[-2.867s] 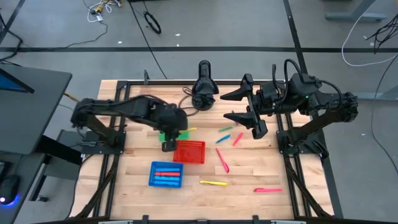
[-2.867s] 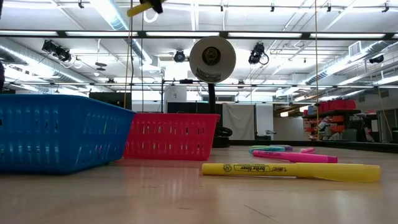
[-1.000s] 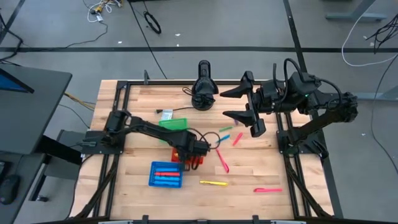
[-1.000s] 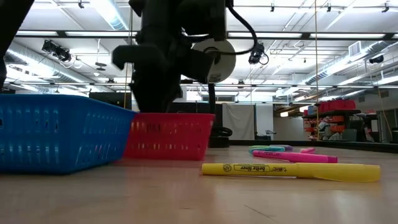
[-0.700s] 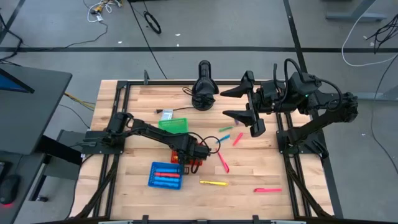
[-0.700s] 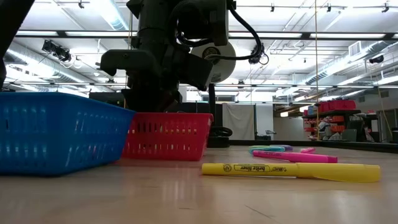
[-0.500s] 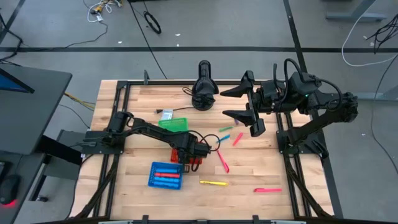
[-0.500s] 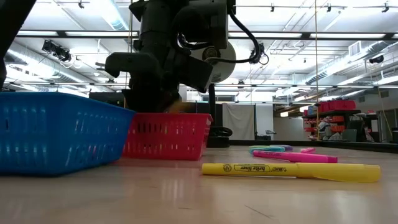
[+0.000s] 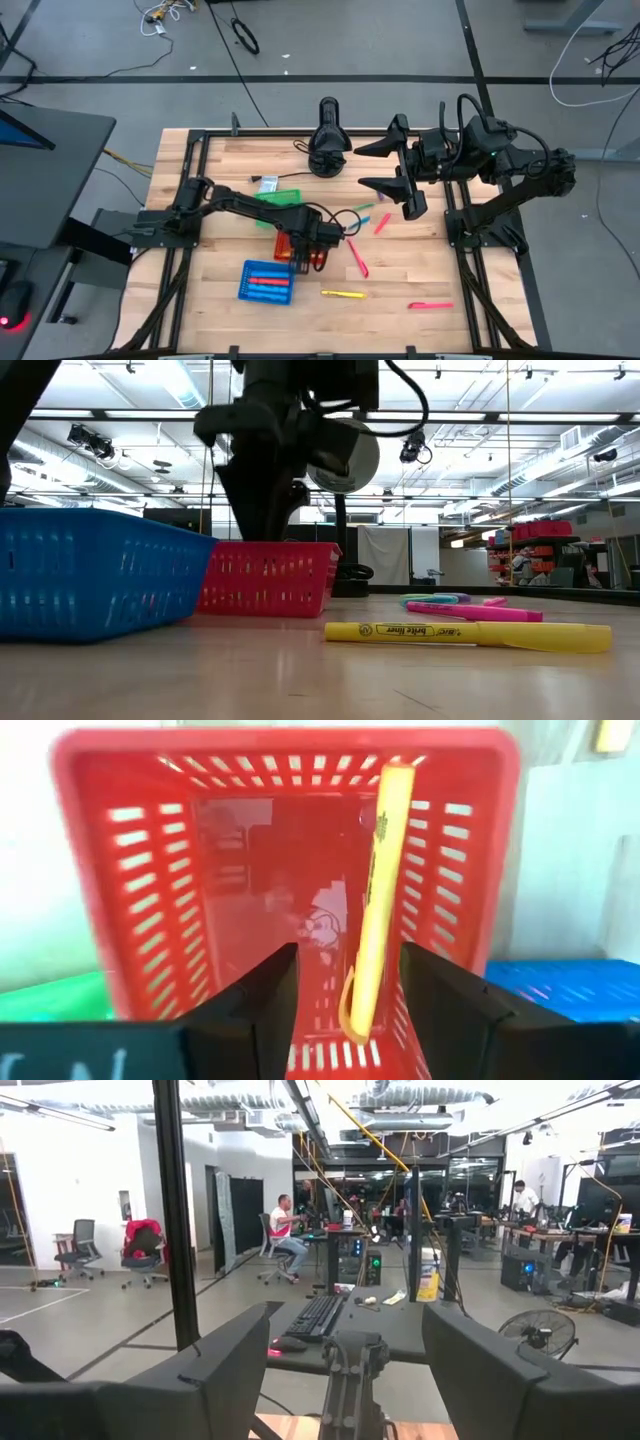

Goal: Pick & Place Markers
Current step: Put the bottom pink marker pen into the red bin

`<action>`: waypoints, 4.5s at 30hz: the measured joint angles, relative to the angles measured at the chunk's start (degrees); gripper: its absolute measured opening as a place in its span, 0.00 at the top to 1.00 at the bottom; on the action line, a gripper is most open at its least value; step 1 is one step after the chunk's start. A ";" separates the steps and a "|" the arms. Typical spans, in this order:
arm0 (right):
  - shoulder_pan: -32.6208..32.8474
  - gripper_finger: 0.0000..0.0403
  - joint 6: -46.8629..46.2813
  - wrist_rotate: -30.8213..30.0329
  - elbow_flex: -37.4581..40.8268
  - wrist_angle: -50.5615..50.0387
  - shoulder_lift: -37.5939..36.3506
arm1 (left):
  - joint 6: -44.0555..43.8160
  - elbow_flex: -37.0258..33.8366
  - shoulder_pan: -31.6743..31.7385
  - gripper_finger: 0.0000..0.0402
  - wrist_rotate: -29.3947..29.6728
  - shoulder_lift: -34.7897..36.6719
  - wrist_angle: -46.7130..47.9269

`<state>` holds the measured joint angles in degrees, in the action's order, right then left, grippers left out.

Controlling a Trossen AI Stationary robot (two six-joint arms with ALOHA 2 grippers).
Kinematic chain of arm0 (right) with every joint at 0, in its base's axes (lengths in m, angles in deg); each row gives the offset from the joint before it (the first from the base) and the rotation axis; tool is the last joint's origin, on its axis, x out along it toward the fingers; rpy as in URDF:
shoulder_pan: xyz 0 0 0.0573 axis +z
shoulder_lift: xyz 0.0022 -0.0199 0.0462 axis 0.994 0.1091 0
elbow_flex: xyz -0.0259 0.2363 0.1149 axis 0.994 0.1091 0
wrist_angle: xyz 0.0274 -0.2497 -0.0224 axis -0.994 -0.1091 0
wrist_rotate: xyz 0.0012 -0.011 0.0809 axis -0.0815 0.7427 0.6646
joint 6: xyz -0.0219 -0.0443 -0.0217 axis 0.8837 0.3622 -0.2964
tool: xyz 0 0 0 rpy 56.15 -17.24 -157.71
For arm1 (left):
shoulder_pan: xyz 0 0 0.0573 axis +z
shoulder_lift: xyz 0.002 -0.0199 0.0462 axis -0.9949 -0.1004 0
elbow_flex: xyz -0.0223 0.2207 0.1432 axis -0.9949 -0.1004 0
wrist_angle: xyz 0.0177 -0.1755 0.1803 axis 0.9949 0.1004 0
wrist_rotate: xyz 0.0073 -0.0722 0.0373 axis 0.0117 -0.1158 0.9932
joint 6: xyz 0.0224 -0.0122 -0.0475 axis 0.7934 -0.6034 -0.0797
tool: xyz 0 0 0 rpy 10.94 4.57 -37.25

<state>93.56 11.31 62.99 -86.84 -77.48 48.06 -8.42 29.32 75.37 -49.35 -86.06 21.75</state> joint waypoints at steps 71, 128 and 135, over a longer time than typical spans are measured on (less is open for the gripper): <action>2.64 0.34 -14.50 -9.09 -0.07 -14.99 -0.04 | -2.96 -24.16 -3.78 0.56 14.74 53.39 -56.65; 47.45 0.34 -67.15 9.25 -0.04 -75.02 8.04 | -9.00 -24.09 -3.75 0.56 14.96 53.32 -53.06; 50.08 0.34 -64.63 6.18 0.00 -78.40 14.33 | -9.01 -24.09 -3.75 0.56 14.96 53.32 -53.06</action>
<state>143.64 -53.32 69.17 -86.84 -155.88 62.39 -17.43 5.22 71.62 -34.39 -32.74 -31.31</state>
